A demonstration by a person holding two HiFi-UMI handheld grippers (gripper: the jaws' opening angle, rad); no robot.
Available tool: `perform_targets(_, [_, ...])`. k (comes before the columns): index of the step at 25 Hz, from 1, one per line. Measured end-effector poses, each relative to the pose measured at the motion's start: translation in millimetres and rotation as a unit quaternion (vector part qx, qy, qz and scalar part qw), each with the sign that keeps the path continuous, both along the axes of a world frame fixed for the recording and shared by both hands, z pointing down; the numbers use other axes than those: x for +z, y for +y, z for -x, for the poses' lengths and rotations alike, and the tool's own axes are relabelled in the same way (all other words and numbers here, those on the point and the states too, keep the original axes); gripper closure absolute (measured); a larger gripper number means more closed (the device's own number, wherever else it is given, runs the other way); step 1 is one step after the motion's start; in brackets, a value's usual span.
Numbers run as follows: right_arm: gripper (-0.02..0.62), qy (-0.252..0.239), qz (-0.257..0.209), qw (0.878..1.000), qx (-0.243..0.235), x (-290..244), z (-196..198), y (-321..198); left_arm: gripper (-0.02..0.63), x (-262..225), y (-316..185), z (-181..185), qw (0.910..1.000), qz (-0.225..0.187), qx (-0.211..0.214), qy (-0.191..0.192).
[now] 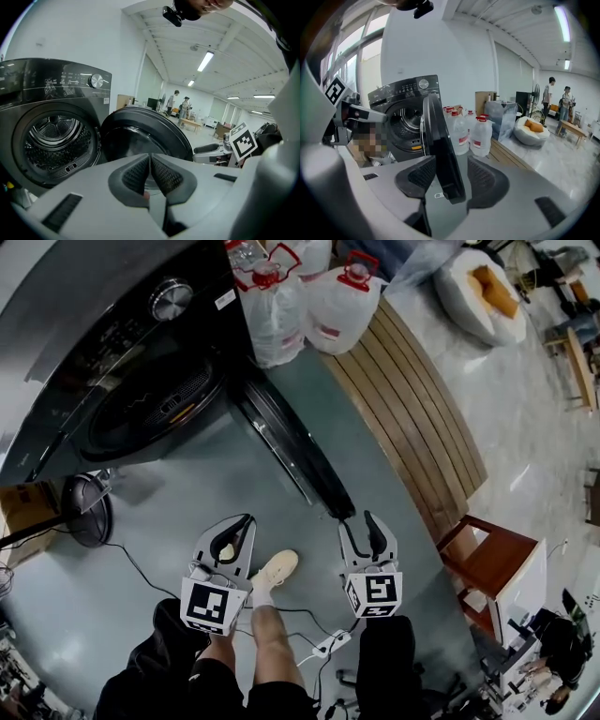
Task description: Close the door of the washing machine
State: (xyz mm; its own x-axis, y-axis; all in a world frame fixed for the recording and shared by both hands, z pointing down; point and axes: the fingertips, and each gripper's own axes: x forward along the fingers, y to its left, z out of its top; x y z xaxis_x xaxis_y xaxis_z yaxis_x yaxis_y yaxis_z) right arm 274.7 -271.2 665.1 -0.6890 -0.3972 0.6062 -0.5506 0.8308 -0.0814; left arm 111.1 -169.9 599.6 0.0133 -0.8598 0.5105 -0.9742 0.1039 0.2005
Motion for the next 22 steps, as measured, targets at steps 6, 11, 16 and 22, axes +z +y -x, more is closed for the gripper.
perform_targets(6, [0.383, 0.010, 0.003, 1.000, -0.017, 14.2, 11.3, -8.5, 0.574, 10.7, 1.1, 5.7, 0.9999, 0.001, -0.011, 0.003])
perform_targets(11, [0.453, 0.020, -0.003, 0.999, -0.027, 19.5, 15.4, -6.6, 0.574, 17.3, 6.1, 11.8, 0.9998, 0.011, -0.016, 0.005])
perform_targets(16, [0.477, 0.018, -0.005, 1.000, -0.023, 20.2, 17.3, -2.5, 0.574, 23.2, 15.9, 13.5, 0.9995, 0.024, -0.018, 0.002])
perform_targets(22, [0.499, 0.020, -0.002, 0.999, -0.038, 20.5, 20.5, 16.1, 0.574, 20.6, 26.9, 14.0, 0.9994, 0.023, -0.025, 0.002])
